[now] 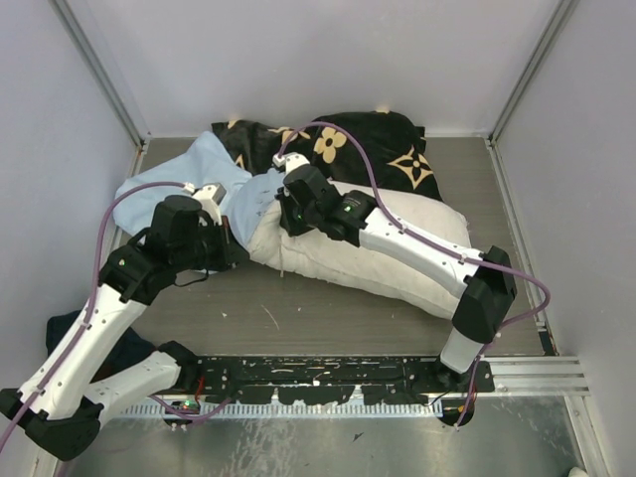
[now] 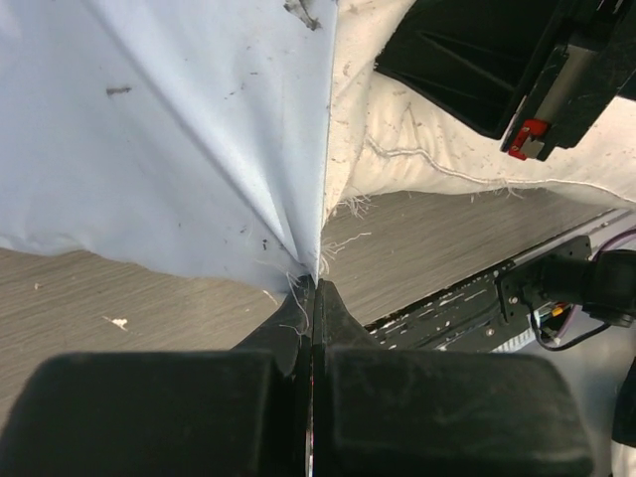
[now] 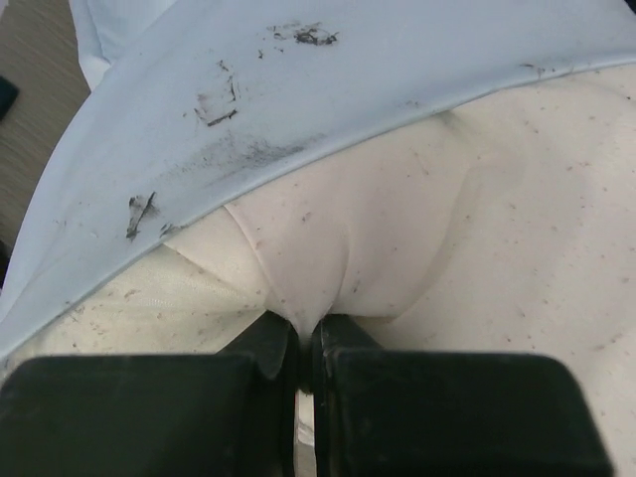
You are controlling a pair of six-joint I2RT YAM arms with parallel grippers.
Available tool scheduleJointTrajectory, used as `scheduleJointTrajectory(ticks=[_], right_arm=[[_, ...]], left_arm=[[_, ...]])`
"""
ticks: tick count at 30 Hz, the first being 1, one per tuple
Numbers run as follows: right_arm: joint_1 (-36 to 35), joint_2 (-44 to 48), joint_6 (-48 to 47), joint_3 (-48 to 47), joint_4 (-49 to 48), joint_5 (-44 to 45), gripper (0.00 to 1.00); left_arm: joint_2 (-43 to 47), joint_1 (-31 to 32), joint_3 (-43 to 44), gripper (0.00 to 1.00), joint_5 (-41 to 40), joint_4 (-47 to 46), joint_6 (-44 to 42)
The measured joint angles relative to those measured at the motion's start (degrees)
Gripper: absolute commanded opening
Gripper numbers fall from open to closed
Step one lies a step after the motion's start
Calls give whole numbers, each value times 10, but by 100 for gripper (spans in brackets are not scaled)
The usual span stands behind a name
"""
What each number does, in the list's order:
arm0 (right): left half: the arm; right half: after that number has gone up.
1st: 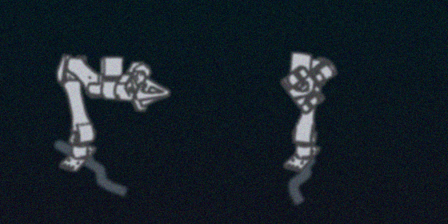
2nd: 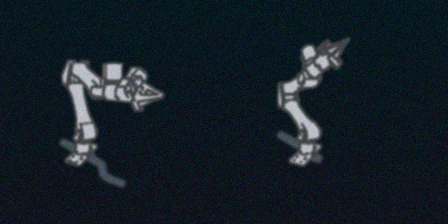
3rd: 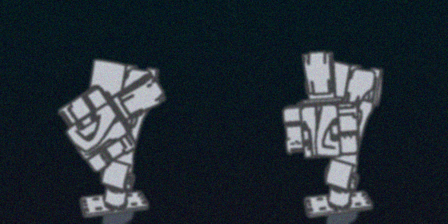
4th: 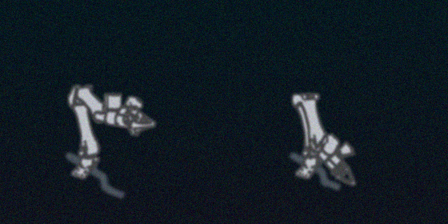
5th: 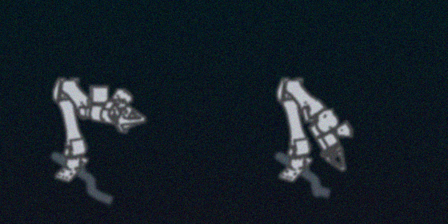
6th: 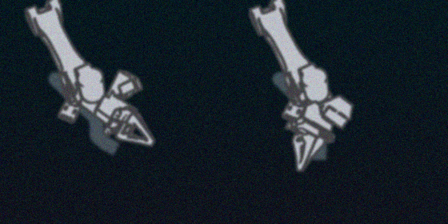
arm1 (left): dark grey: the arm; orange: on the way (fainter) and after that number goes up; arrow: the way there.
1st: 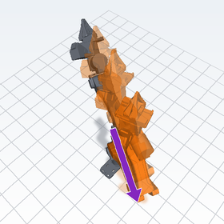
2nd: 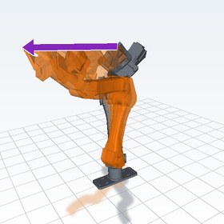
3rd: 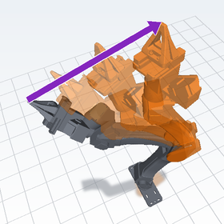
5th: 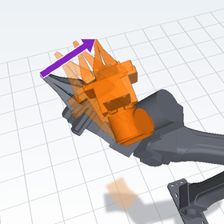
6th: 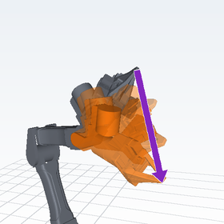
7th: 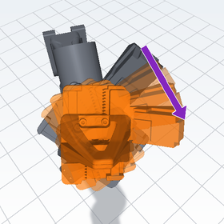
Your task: Put the pillow into the pillowcase
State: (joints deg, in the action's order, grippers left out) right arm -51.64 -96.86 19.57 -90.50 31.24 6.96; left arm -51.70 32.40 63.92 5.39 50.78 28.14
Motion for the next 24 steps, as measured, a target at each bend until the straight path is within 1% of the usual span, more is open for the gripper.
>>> scheduleJointTrajectory(ticks=[6,13,15,20,24], right_arm=[[2,-11,8,-22,-3,23,1],[4,-21,16,-39,-12,51,1],[8,-21,16,-46,-14,52,1],[24,-20,16,-47,-17,40,1],[26,-20,16,-48,-17,40,1]], left_arm=[[-32,-2,35,0,21,-6,12],[-61,-5,100,0,33,1,19],[-59,-5,98,0,33,1,19],[-42,-5,61,0,42,-4,24],[-52,-5,70,0,55,2,26]])
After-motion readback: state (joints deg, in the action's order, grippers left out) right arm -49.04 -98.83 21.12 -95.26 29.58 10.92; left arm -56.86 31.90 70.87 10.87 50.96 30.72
